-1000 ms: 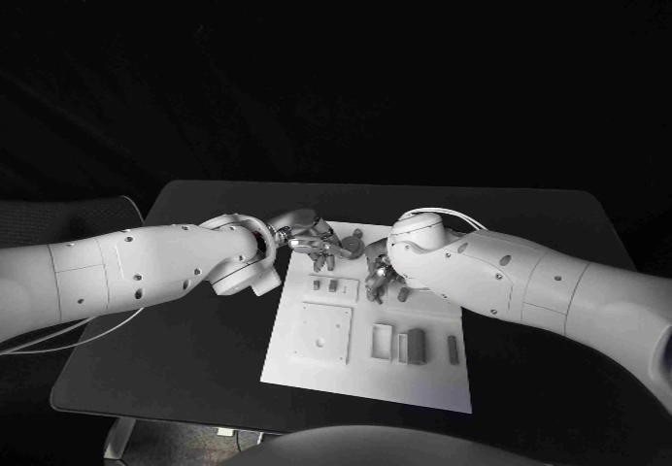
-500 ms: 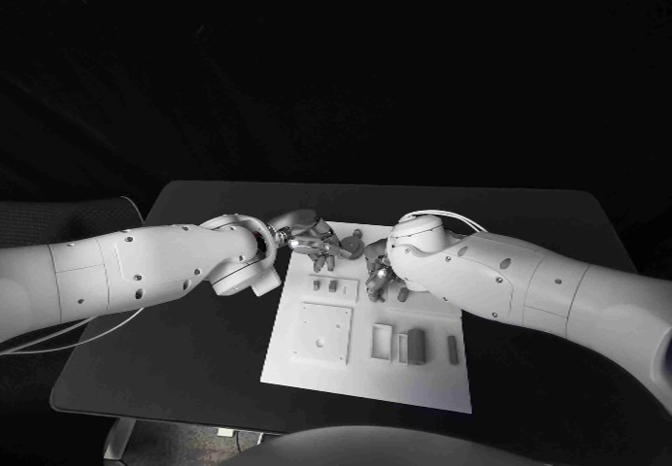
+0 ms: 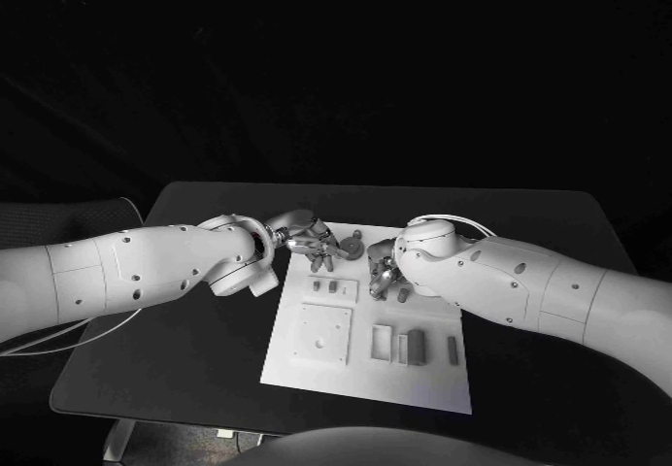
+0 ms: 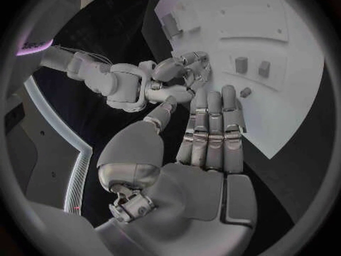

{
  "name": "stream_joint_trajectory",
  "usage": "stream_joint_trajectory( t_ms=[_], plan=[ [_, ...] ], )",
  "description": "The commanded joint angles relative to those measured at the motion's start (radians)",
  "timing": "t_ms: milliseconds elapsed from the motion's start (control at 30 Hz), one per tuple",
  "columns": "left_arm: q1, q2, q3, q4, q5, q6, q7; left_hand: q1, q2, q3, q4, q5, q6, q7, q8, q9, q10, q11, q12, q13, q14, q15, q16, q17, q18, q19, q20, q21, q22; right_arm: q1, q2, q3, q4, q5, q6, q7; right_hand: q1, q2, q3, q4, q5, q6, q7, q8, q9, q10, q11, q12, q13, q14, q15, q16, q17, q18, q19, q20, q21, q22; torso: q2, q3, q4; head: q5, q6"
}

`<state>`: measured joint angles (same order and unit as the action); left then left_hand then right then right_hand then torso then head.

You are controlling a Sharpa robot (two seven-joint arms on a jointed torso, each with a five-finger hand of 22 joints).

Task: Assemble the parts on the task board

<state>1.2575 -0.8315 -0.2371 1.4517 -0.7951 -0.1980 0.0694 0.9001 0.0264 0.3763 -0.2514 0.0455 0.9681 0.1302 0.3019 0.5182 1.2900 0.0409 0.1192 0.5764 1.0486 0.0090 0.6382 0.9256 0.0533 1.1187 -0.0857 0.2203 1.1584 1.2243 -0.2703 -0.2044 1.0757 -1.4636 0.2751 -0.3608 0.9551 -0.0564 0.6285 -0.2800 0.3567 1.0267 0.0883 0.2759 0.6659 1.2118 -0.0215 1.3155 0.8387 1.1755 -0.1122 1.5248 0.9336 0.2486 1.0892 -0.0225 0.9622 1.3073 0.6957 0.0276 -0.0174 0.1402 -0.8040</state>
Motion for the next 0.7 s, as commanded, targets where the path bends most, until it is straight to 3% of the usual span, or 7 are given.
stream_joint_trajectory(
  t_ms=[33, 433, 600, 700],
  plan=[
    [0.001, -0.002, 0.001, -0.003, 0.041, 0.012, 0.002, 0.004, 0.001, 0.001, -0.007, 0.005, 0.006, 0.0, -0.004, -0.001, 0.008, 0.001, -0.006, -0.002, -0.003, -0.003, 0.003, 0.0, 0.016, 0.003, -0.006, -0.006, 0.001, -0.001, -0.024, -0.004, 0.014, 0.041, -0.089, 0.046, 0.03, 0.045, 0.021, -0.013, 0.002, 0.007, 0.003, 0.005, -0.076, 0.007, 0.001, -0.005, -0.002, 0.007, -0.001, 0.003, -0.004, 0.013, -0.001, 0.006, 0.004, 0.017, 0.0, 0.0007, -0.0009, 0.002, 0.003],
    [0.001, -0.014, 0.0, -0.021, 0.155, 0.029, -0.011, 0.002, -0.009, -0.005, -0.01, 0.004, 0.001, 0.003, -0.009, -0.003, 0.004, 0.004, -0.01, -0.003, -0.007, -0.001, 0.001, -0.001, 0.014, 0.0, -0.004, -0.011, 0.001, 0.016, -0.134, 0.022, 0.113, 0.175, -0.323, 0.198, 0.028, 0.055, 0.031, -0.014, -0.009, 0.017, -0.002, 0.011, -0.072, 0.013, -0.004, -0.008, -0.005, 0.013, -0.004, 0.001, -0.006, 0.013, 0.004, 0.003, 0.006, 0.016, -0.002, 0.0008, -0.0021, 0.003, 0.015],
    [0.001, -0.019, 0.0, -0.032, 0.246, 0.031, -0.023, -0.002, -0.014, -0.008, -0.008, 0.004, -0.007, 0.007, -0.014, -0.006, -0.001, 0.007, -0.014, -0.004, -0.012, 0.001, -0.002, -0.002, 0.014, -0.003, -0.003, -0.016, 0.0, 0.017, -0.196, 0.038, 0.149, 0.232, -0.435, 0.369, 0.028, 0.055, 0.033, -0.014, -0.02, 0.019, -0.003, 0.012, -0.072, 0.016, -0.005, -0.009, -0.006, 0.015, -0.006, 0.001, -0.006, 0.013, 0.006, 0.002, 0.007, 0.015, -0.002, 0.0022, -0.0027, 0.004, 0.025],
    [0.001, -0.022, 0.0, -0.035, 0.32, 0.03, -0.029, -0.007, -0.018, -0.01, -0.007, 0.004, -0.011, 0.009, -0.017, -0.007, -0.005, 0.008, -0.016, -0.005, -0.016, 0.002, -0.003, -0.003, 0.013, -0.006, -0.002, -0.019, -0.001, 0.017, -0.236, 0.04, 0.174, 0.272, -0.494, 0.442, 0.03, 0.056, 0.034, -0.015, -0.026, 0.019, -0.004, 0.012, -0.071, 0.017, -0.006, -0.009, -0.006, 0.017, -0.008, 0.001, -0.004, 0.013, 0.007, 0.001, 0.007, 0.015, -0.002, 0.0024, -0.0025, 0.007, 0.033]
  ],
)
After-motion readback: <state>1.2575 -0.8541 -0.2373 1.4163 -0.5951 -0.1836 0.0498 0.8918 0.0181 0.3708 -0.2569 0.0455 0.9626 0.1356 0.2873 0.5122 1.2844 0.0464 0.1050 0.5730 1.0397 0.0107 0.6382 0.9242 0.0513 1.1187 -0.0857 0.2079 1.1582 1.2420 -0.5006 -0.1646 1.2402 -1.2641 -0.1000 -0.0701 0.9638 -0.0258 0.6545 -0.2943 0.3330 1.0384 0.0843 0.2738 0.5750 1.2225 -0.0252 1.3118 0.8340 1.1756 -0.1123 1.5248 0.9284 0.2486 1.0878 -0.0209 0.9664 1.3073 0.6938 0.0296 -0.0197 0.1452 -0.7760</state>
